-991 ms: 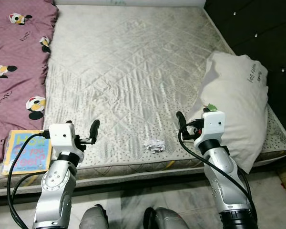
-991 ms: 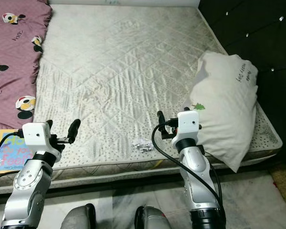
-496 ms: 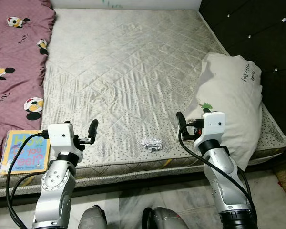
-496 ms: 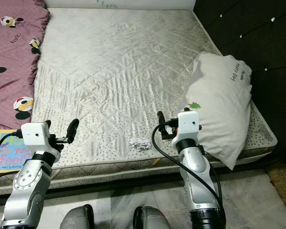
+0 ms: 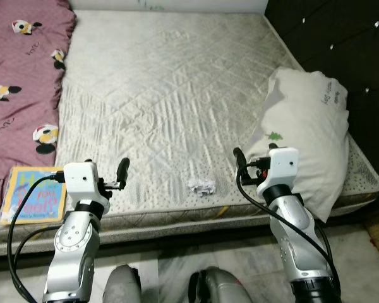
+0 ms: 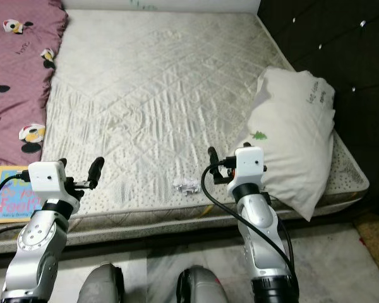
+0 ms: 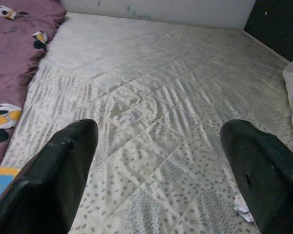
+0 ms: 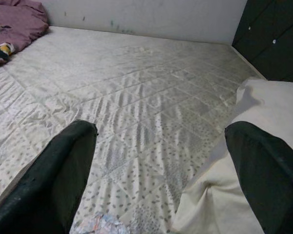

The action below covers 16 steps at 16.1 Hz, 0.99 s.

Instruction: Clean up the room

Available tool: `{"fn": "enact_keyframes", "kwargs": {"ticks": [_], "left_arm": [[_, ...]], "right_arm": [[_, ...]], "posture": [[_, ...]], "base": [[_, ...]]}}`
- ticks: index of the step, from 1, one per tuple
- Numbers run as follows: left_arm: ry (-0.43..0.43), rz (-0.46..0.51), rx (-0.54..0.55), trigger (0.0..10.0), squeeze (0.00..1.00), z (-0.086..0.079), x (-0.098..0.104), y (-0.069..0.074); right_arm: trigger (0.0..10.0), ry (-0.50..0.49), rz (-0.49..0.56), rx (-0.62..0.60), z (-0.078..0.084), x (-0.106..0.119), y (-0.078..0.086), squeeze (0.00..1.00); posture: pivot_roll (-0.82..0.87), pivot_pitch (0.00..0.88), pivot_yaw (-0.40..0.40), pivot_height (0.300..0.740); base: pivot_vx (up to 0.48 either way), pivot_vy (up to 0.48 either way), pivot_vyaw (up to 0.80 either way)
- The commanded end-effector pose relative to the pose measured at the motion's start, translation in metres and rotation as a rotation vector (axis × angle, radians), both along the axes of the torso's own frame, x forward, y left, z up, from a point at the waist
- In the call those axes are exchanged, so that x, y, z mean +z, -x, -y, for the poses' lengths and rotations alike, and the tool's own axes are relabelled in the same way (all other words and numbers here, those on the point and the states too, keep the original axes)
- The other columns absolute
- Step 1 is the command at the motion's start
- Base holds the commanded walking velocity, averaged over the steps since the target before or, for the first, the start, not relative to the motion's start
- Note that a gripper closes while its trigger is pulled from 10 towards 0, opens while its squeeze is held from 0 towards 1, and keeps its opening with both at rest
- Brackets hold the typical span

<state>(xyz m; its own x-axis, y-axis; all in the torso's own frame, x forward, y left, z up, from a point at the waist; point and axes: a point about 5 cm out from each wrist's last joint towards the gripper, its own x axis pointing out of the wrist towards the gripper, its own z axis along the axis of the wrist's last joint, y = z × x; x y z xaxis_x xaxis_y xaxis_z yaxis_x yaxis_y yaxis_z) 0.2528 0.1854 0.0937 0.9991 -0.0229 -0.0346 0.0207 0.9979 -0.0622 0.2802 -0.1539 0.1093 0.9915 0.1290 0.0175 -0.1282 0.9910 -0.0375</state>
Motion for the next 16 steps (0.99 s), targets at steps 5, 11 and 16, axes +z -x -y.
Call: {"fn": "enact_keyframes", "kwargs": {"ticks": [5, 11, 16], "left_arm": [[0.0, -0.022, 0.022, 10.0, 0.0, -0.0018, -0.0038, 0.0018], [0.008, -0.021, -0.012, 10.0, 0.0, 0.0023, -0.0041, 0.0032], [0.023, -0.013, -0.013, 10.0, 0.0, 0.0026, -0.0025, 0.0028]], "right_arm": [[10.0, -0.007, -0.008, -0.003, 0.0023, -0.001, 0.0013, 0.0], [10.0, -0.005, -0.01, 0.012, 0.0001, -0.0013, 0.0013, 0.0], [10.0, -0.008, -0.007, 0.032, -0.0035, -0.0003, -0.0005, 0.0]], "posture": [[0.04, 0.14, -0.083, 0.641], [0.05, 0.136, -0.09, 0.641], [0.04, 0.149, -0.089, 0.641]], "base": [[0.0, 0.0, 0.0], [0.0, 0.0, 0.0], [0.0, 0.0, 0.0]]}}
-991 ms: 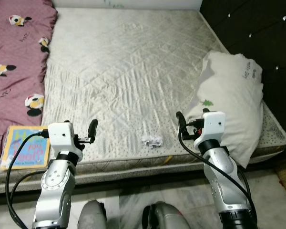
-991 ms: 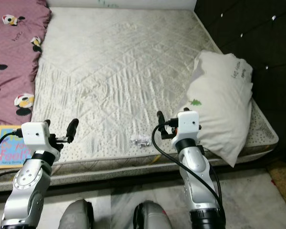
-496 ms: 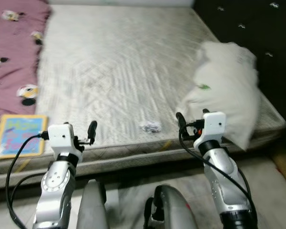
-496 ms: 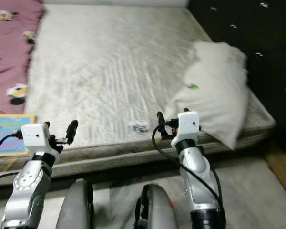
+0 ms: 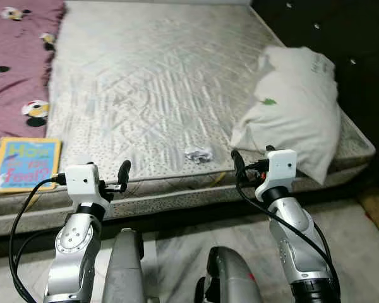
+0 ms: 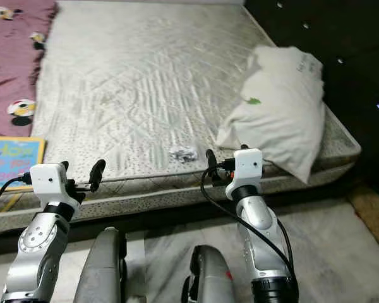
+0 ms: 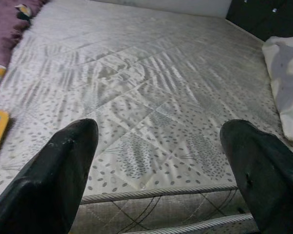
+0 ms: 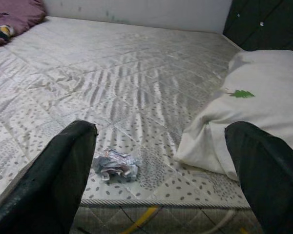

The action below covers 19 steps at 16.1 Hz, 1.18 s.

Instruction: Clean up the room

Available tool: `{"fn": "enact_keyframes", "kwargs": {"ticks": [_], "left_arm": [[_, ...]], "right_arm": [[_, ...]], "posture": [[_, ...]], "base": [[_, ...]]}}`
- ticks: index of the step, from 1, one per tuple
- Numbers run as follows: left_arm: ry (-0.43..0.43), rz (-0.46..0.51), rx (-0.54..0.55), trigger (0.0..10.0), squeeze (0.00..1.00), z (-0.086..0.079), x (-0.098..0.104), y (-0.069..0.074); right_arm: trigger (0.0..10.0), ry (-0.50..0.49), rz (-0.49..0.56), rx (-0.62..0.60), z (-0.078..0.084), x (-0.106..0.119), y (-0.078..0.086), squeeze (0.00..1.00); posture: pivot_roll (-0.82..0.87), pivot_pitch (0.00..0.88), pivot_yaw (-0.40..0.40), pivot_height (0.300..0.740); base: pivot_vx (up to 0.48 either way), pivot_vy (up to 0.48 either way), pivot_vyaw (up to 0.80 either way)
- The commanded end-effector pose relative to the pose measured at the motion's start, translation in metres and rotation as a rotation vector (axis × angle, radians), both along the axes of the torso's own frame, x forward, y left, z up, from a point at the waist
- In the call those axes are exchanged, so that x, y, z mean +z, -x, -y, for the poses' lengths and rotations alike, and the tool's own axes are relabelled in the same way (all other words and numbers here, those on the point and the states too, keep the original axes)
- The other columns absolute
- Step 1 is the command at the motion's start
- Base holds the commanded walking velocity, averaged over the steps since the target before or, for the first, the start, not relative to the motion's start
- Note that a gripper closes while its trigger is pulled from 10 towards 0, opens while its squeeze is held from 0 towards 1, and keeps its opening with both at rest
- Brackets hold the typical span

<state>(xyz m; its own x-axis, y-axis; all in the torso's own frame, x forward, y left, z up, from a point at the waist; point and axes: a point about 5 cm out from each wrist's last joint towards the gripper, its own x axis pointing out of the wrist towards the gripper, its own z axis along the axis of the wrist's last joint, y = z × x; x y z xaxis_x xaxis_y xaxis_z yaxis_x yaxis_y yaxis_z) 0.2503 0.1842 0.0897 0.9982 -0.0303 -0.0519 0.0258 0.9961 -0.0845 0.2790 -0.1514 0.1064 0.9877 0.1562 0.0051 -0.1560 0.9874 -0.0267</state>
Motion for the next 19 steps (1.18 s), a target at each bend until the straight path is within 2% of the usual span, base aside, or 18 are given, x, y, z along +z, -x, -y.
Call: {"fn": "enact_keyframes", "kwargs": {"ticks": [1, 3, 7, 13, 19], "left_arm": [[0.003, 0.005, -0.008, 10.0, 0.0, 0.0015, 0.0018, 0.0003], [0.005, 0.007, -0.012, 10.0, 0.0, 0.0016, 0.0024, 0.0003], [0.008, 0.003, -0.015, 10.0, 0.0, 0.0014, 0.0022, 0.0004], [0.009, 0.001, -0.016, 10.0, 0.0, 0.0016, 0.0024, 0.0], [0.013, 0.003, -0.019, 10.0, 0.0, 0.0024, 0.0027, -0.0006]], "right_arm": [[10.0, 0.001, 0.008, 0.006, -0.0017, 0.0029, -0.0021, 0.0], [10.0, 0.004, 0.015, 0.022, -0.0045, 0.004, -0.0019, 0.0], [10.0, 0.001, 0.02, 0.04, -0.0067, 0.0044, -0.0011, 0.0], [10.0, 0.0, 0.014, 0.039, -0.0068, 0.004, -0.002, 0.0], [10.0, 0.001, 0.022, 0.063, -0.0092, 0.005, -0.002, 0.0]], "posture": [[0.04, 0.156, -0.087, 0.641], [0.04, 0.161, -0.086, 0.641], [0.04, 0.165, -0.085, 0.641], [0.04, 0.169, -0.085, 0.641], [0.04, 0.169, -0.087, 0.641]], "base": [[0.0, 0.0, 0.0], [0.0, 0.0, 0.0], [0.0, 0.0, 0.55], [0.0, 0.0, 0.0], [0.277, 0.0, 0.09]]}}
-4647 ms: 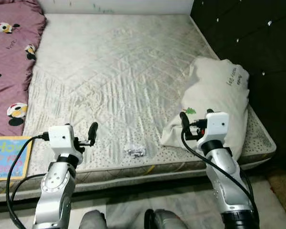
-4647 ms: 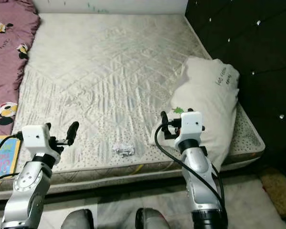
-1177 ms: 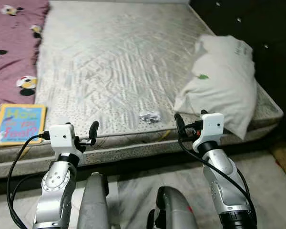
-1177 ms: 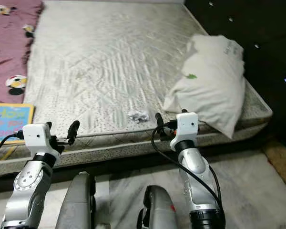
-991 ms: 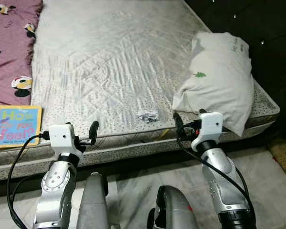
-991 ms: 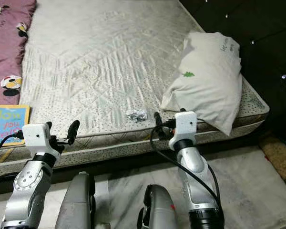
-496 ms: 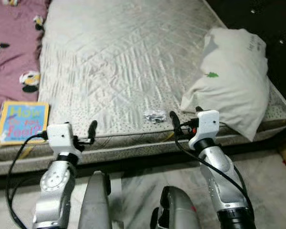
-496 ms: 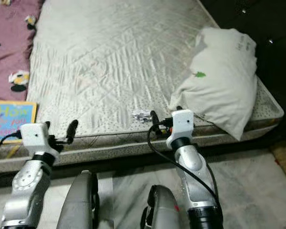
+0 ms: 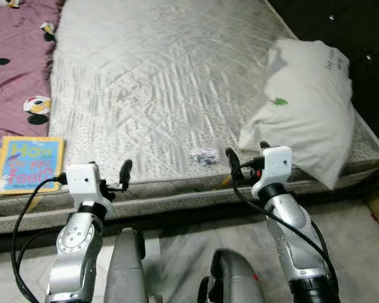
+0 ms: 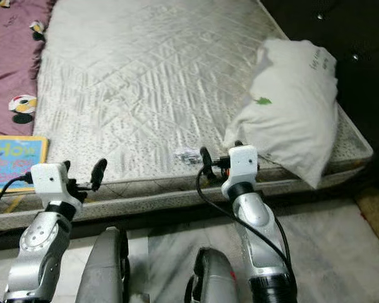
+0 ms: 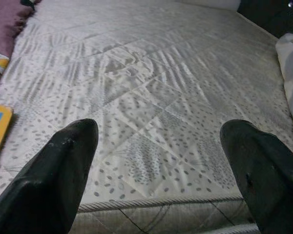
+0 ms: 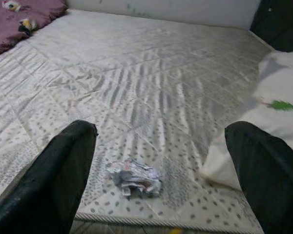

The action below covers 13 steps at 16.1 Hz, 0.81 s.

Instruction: Clean up the room

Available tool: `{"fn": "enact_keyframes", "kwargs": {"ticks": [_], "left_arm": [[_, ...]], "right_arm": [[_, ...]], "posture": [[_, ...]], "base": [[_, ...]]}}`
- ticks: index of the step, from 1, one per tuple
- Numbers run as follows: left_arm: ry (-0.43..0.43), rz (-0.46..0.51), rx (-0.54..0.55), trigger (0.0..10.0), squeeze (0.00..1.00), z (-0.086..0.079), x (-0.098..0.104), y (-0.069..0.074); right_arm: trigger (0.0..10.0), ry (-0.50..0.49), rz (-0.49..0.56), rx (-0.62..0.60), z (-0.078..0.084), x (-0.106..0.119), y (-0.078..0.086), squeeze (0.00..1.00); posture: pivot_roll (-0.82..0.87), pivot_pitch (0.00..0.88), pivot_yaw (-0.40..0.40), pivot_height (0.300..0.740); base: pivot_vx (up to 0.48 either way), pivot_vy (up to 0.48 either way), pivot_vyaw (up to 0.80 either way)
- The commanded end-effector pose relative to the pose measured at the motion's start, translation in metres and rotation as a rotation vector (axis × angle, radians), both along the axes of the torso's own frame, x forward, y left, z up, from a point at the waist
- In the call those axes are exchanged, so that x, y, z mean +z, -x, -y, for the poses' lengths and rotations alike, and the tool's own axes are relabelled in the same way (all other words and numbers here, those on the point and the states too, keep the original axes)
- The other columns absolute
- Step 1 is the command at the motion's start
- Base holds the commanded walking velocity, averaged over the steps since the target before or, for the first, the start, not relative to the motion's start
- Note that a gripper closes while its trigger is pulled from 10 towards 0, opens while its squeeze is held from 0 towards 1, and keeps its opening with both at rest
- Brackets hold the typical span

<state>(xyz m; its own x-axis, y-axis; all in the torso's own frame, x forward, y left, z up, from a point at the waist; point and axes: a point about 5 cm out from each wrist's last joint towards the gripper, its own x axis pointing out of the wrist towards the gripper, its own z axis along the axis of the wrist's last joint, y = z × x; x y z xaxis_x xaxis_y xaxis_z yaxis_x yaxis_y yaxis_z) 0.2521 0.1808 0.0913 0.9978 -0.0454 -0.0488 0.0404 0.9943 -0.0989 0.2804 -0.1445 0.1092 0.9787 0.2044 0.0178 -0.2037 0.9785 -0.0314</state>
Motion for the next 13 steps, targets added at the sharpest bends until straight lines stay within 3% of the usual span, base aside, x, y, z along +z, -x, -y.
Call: {"fn": "enact_keyframes", "kwargs": {"ticks": [1, 5, 13], "left_arm": [[-0.002, 0.0, -0.004, 10.0, 0.0, -0.0007, 0.001, 0.0014], [-0.002, -0.002, -0.008, 10.0, 0.0, -0.0004, 0.0009, 0.0015], [-0.002, -0.004, -0.007, 10.0, 0.0, -0.0002, 0.0004, 0.0021]], "right_arm": [[10.0, -0.002, 0.008, 0.015, -0.0022, 0.0022, -0.0005, 0.0], [10.0, -0.005, 0.007, 0.014, -0.002, 0.0018, -0.0003, 0.0], [10.0, 0.0, -0.003, -0.001, -0.0004, -0.0001, -0.0011, 0.0]], "posture": [[0.04, 0.17, -0.088, 0.641], [0.04, 0.17, -0.086, 0.641], [0.05, 0.164, -0.089, 0.641]], "base": [[0.281, 0.0, 0.62], [0.284, 0.0, 0.6], [0.285, 0.0, 0.0]]}}
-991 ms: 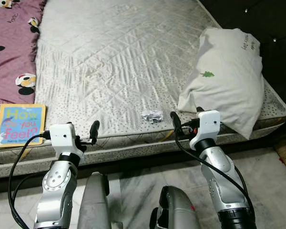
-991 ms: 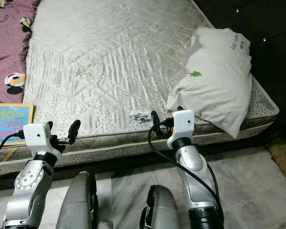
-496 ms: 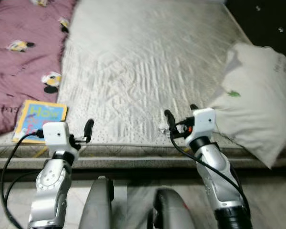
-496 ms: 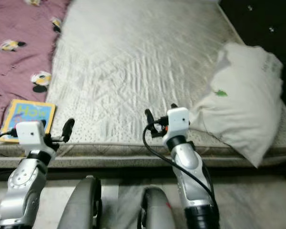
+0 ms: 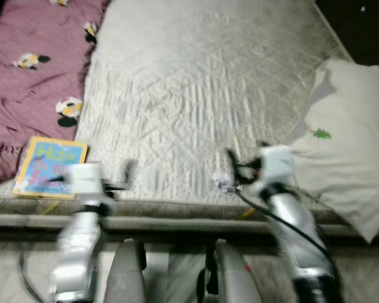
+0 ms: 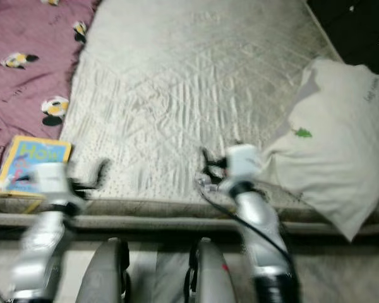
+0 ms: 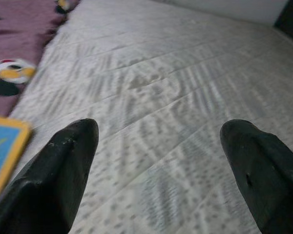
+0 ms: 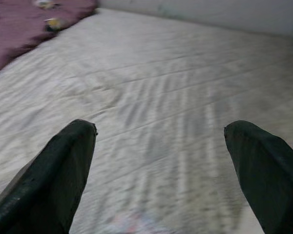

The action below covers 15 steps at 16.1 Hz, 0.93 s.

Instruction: Clean up the room

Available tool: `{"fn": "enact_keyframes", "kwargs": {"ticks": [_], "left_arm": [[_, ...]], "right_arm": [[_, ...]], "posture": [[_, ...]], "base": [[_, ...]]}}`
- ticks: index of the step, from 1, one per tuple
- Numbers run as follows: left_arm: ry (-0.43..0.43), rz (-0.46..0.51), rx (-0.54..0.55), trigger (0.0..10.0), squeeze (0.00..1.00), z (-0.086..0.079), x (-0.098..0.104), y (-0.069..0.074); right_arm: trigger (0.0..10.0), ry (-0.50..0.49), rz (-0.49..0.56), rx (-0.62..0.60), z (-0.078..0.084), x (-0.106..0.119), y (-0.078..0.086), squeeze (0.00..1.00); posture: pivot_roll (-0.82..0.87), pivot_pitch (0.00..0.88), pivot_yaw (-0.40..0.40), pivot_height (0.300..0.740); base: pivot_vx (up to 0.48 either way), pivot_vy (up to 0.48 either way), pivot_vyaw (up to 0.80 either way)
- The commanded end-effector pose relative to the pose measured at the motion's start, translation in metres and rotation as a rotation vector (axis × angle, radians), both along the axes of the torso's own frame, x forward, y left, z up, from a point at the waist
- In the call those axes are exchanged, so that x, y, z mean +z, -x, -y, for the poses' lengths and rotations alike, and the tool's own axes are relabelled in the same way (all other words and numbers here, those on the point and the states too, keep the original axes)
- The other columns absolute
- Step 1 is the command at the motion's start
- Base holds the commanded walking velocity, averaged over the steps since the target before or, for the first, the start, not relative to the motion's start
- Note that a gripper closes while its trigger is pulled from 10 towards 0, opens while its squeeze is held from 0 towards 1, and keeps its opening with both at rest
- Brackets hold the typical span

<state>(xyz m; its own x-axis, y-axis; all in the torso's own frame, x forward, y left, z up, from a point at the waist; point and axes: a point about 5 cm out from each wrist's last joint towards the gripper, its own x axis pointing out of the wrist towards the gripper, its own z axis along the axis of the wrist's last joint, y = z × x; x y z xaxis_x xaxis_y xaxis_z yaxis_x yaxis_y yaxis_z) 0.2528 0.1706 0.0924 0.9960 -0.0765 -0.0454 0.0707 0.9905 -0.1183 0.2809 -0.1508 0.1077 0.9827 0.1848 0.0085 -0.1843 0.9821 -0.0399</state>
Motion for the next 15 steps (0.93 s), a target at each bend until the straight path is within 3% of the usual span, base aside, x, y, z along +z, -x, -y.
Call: {"fn": "enact_keyframes", "kwargs": {"ticks": [1, 5, 8, 11, 15], "left_arm": [[-0.021, -0.008, 0.024, 10.0, 0.0, -0.01, -0.001, 0.003], [-0.026, -0.019, 0.025, 10.0, 0.0, -0.01, -0.002, 0.003], [-0.045, -0.031, 0.031, 10.0, 0.0, -0.012, -0.004, 0.004], [-0.107, -0.061, 0.066, 10.0, 0.0, -0.031, -0.008, 0.014], [-0.161, -0.073, 0.076, 10.0, 0.0, -0.042, -0.007, 0.021]], "right_arm": [[10.0, -0.013, 0.002, 0.015, -0.006, 0.001, -0.001, 0.0], [10.0, -0.021, -0.008, 0.004, -0.005, 0.0, -0.002, 0.0], [10.0, -0.017, -0.005, 0.019, -0.007, 0.0, -0.002, 0.0], [10.0, -0.023, -0.022, 0.034, -0.01, -0.002, -0.01, 0.0], [10.0, -0.053, -0.044, 0.045, -0.017, -0.007, -0.012, 0.0]], "posture": [[0.05, 0.162, -0.088, 0.641], [0.05, 0.161, -0.087, 0.641], [0.06, 0.155, -0.091, 0.641], [0.08, 0.172, -0.079, 0.641], [0.11, 0.203, -0.073, 0.597]], "base": [[0.266, 0.0, 0.0], [0.0, 0.0, -0.53], [0.0, 0.0, 0.0], [0.0, 0.0, 0.0], [0.0, 0.0, 0.0]]}}
